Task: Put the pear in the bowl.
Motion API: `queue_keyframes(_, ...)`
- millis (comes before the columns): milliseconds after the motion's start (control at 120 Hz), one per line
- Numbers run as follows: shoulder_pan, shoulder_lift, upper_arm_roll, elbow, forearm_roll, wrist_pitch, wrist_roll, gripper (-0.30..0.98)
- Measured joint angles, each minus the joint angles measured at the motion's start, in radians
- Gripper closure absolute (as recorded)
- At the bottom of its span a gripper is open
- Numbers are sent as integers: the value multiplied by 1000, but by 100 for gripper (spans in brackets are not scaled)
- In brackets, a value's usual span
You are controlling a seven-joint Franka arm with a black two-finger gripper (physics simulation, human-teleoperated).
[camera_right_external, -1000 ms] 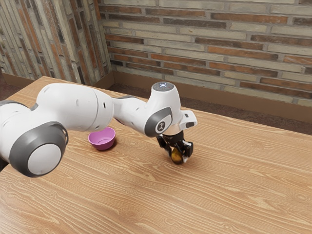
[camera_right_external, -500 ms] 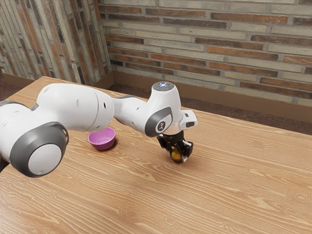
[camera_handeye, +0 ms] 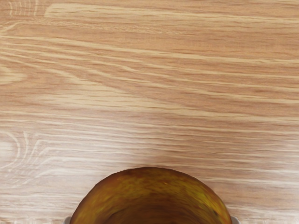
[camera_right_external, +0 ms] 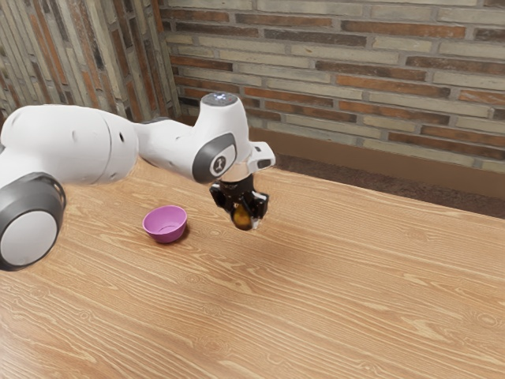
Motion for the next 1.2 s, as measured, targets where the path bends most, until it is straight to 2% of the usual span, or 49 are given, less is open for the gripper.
queue_keyframes(308, 7, -78, 168, -75, -1, -71, 9, 37)
queue_keyframes(567, 23, -83, 254, -115, -16, -105, 29, 37)
queue_keyframes(850, 43, -75, 265, -134, -32, -100, 54, 37)
queue_keyframes(1058, 92, -16, 264, -63, -51, -86, 79, 37)
queue_keyframes(1200, 96, -7, 260, -51, -64, -83, 95, 20)
